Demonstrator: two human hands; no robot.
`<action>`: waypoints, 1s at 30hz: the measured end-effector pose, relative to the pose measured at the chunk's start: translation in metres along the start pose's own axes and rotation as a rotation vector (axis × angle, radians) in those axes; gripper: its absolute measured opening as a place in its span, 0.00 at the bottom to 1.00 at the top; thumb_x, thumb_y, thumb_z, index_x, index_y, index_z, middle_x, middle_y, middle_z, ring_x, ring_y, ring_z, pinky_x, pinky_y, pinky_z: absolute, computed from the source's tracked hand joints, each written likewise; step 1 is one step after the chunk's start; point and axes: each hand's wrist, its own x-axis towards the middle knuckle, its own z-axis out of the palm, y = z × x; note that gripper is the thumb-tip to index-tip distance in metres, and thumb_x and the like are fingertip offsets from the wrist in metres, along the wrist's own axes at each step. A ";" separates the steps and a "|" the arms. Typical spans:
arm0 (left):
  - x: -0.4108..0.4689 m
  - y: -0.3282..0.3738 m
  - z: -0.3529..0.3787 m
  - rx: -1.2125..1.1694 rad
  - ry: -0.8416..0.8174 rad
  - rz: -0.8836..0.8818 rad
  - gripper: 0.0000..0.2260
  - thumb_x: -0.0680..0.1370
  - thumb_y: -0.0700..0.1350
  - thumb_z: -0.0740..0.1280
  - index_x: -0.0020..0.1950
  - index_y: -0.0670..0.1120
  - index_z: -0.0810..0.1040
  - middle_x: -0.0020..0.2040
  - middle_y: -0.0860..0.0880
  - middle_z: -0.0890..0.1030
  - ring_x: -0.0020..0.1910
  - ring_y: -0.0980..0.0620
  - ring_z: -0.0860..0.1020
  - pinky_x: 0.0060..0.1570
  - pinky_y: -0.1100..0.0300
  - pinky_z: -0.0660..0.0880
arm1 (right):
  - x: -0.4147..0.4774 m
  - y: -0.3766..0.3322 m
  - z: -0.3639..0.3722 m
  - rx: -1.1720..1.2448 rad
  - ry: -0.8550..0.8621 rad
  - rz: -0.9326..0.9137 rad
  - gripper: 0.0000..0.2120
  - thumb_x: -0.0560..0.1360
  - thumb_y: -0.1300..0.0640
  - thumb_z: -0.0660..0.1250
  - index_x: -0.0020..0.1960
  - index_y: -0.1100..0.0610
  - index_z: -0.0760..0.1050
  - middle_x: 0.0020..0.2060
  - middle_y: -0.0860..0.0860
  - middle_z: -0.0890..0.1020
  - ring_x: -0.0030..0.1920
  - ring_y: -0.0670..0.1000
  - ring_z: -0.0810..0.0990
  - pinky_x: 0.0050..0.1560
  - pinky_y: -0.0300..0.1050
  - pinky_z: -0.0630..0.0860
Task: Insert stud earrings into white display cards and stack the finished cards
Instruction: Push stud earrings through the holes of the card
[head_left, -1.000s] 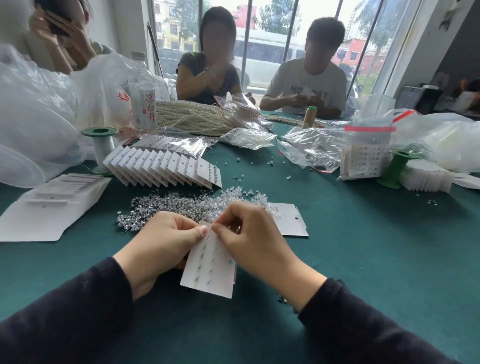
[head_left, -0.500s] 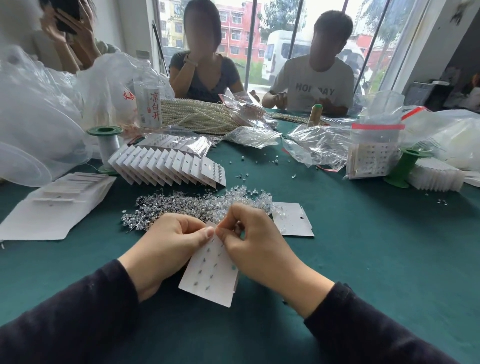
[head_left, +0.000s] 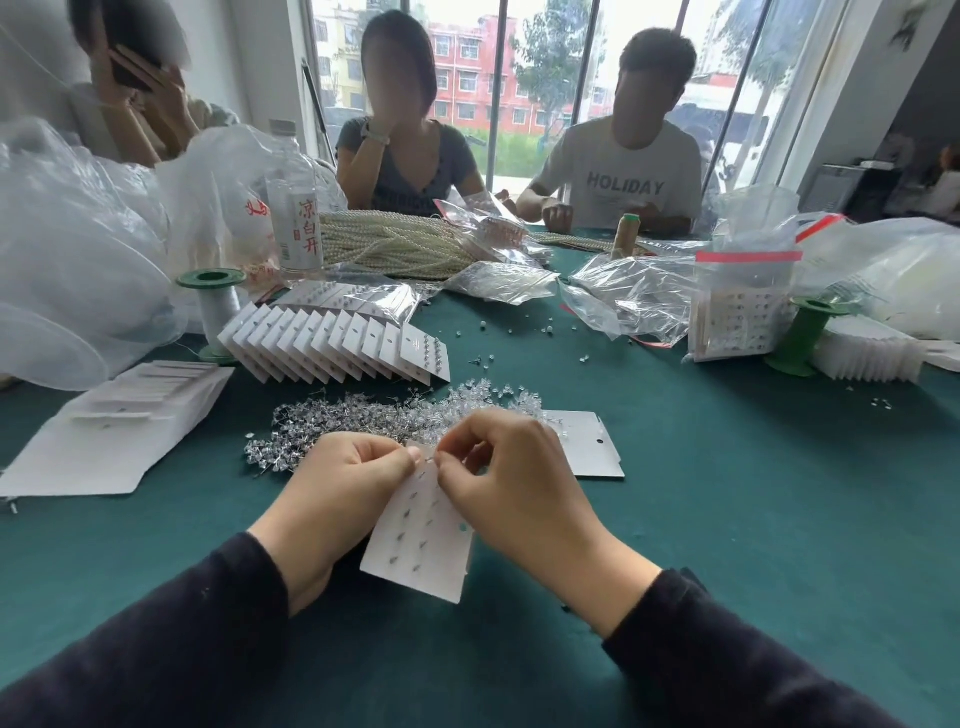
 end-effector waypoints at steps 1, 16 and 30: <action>-0.001 0.000 0.000 0.013 0.005 0.017 0.13 0.77 0.42 0.64 0.36 0.38 0.81 0.39 0.37 0.83 0.36 0.42 0.81 0.37 0.53 0.76 | 0.000 0.000 0.001 -0.006 0.006 0.000 0.03 0.69 0.58 0.68 0.36 0.55 0.78 0.33 0.47 0.80 0.32 0.43 0.73 0.35 0.31 0.68; 0.002 -0.007 0.004 0.245 0.077 0.155 0.11 0.76 0.41 0.65 0.35 0.39 0.81 0.38 0.34 0.81 0.33 0.47 0.74 0.34 0.54 0.73 | -0.002 -0.001 0.008 -0.100 -0.019 0.001 0.05 0.69 0.58 0.67 0.35 0.58 0.77 0.32 0.48 0.78 0.32 0.44 0.72 0.35 0.33 0.68; -0.008 -0.002 0.005 0.421 0.227 0.356 0.15 0.74 0.42 0.64 0.27 0.40 0.74 0.24 0.48 0.71 0.25 0.54 0.67 0.27 0.64 0.64 | -0.004 -0.007 0.009 -0.084 0.032 -0.051 0.06 0.69 0.59 0.67 0.33 0.57 0.77 0.32 0.47 0.77 0.32 0.45 0.74 0.35 0.36 0.71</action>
